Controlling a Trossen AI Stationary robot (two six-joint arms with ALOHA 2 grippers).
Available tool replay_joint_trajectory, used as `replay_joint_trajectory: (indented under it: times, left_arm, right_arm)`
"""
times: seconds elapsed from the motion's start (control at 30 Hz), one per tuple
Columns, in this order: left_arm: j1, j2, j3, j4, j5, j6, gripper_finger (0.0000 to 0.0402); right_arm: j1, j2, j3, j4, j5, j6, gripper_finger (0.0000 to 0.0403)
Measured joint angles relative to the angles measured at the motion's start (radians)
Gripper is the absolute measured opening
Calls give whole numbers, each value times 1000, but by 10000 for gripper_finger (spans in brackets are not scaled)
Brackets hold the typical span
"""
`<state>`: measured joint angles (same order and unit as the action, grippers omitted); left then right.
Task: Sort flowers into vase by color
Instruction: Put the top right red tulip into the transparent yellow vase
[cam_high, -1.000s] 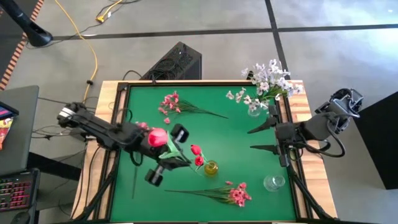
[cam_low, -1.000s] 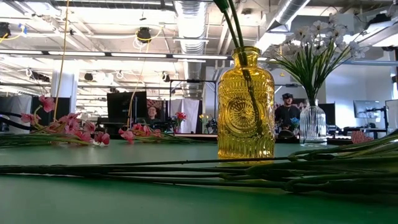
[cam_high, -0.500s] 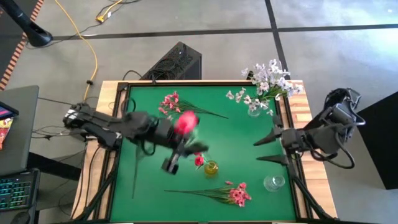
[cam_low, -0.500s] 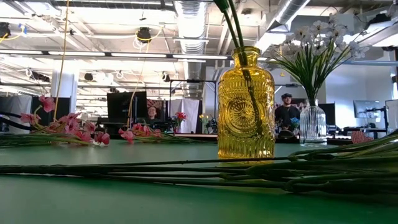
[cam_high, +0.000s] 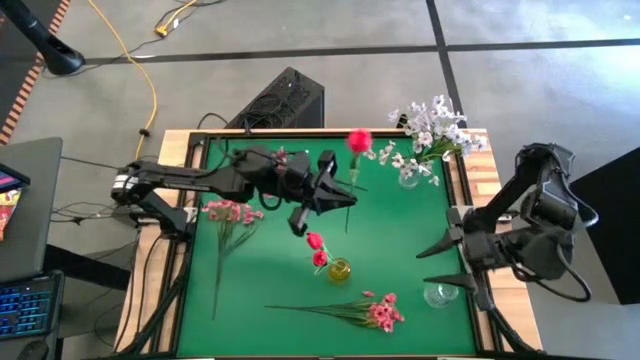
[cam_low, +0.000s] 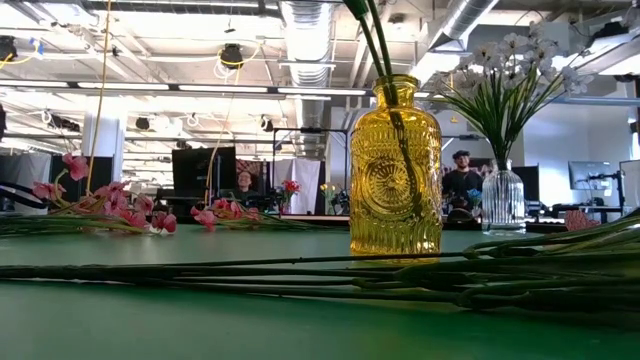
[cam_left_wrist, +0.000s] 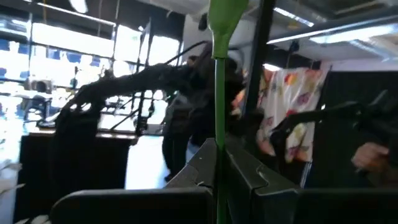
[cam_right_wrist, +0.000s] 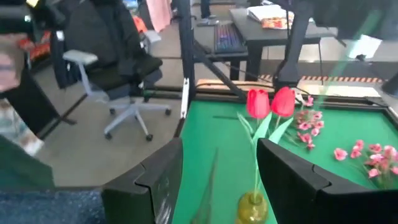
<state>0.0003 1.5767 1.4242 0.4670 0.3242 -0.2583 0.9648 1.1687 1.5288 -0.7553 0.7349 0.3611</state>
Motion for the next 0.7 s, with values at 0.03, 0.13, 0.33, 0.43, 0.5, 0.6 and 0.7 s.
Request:
replay_joint_trajectory:
  times: [0.03, 0.13, 0.33, 0.43, 0.5, 0.6, 0.7]
  left_arm:
    - [6, 13, 0, 8, 7, 4, 0]
    - [19, 51, 0, 44, 61, 7, 0]
    - [18, 153, 0, 72, 190, -1, 0]
    - [14, 191, -1, 70, 231, 27, 0]
    - [14, 207, -1, 76, 248, 59, 0]
    - [23, 225, -1, 81, 299, 66, 0]
    - [33, 228, -3, 73, 367, 66, 0]
  right_arm:
    - [13, 0, -1, -9, 25, 0, 230]
    - [34, -5, -15, -20, 110, -14, 230]
    - [29, -3, -19, -33, 149, -52, 230]
    - [20, -4, -19, -30, 151, -31, 230]
    - [19, -1, -19, -32, 158, -13, 230]
    - [12, 6, -19, -22, 180, 23, 230]
    - [-3, 16, -19, -22, 189, 31, 230]
